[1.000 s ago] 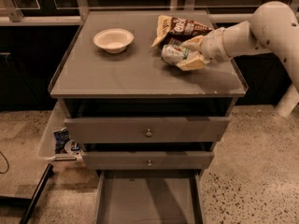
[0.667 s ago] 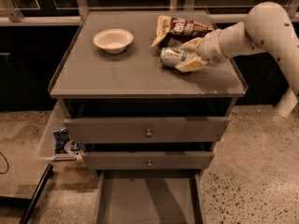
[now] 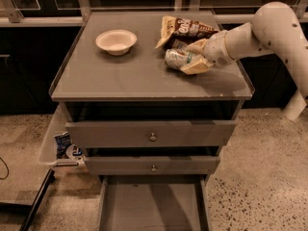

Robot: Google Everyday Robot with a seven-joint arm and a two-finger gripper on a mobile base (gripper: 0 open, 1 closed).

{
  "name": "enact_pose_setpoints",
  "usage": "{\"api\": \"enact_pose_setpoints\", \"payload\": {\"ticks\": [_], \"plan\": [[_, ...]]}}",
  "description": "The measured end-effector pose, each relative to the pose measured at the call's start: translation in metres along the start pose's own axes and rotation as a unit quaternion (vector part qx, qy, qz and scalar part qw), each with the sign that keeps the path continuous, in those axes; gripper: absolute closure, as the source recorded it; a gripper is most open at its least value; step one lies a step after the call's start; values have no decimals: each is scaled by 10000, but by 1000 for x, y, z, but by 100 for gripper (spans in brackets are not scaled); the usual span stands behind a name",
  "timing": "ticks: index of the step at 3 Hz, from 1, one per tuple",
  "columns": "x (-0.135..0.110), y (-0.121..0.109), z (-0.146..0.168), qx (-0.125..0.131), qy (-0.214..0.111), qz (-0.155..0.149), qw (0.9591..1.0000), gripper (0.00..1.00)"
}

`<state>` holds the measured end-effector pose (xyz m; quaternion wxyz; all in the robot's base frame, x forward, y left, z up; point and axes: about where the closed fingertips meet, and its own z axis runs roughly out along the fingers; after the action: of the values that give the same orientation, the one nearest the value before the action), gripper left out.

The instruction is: Pick 7up can from bottom drawer and place on counter

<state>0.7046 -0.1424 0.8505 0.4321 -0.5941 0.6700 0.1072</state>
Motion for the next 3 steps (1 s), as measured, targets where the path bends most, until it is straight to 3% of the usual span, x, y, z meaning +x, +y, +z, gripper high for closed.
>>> {"api": "enact_pose_setpoints", "payload": {"ticks": [2, 3], "plan": [[0, 0, 0, -1, 0, 0, 10000, 12], [0, 0, 0, -1, 0, 0, 10000, 0]]}}
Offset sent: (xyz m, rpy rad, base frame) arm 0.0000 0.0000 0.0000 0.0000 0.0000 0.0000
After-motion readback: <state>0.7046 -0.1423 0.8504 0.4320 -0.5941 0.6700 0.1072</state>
